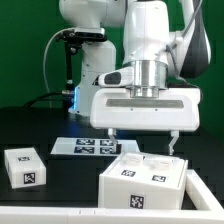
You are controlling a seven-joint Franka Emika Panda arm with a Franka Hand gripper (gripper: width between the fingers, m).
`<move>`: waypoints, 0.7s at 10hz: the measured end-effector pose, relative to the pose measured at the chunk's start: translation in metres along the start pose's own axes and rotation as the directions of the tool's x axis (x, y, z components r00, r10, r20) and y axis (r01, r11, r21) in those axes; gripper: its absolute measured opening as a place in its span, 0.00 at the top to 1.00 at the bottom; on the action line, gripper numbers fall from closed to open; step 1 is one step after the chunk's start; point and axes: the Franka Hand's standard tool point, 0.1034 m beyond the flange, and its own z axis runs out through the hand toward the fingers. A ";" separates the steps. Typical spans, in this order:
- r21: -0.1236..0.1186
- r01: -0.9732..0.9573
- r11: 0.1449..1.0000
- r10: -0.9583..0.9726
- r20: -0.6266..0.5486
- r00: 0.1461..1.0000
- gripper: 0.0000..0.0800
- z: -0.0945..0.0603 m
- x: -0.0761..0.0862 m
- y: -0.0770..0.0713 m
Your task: Assemble cabinet
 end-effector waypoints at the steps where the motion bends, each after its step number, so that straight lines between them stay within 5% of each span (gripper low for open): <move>1: -0.006 0.004 1.000 -0.004 -0.008 1.000 0.01 0.005 -0.003 -0.001; 7: -0.018 -0.010 1.000 0.010 0.018 1.000 0.01 0.016 -0.022 -0.005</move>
Offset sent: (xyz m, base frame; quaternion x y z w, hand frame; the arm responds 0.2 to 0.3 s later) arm -0.0093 -0.0026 -0.0080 -0.0045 -0.0200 0.0028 0.9998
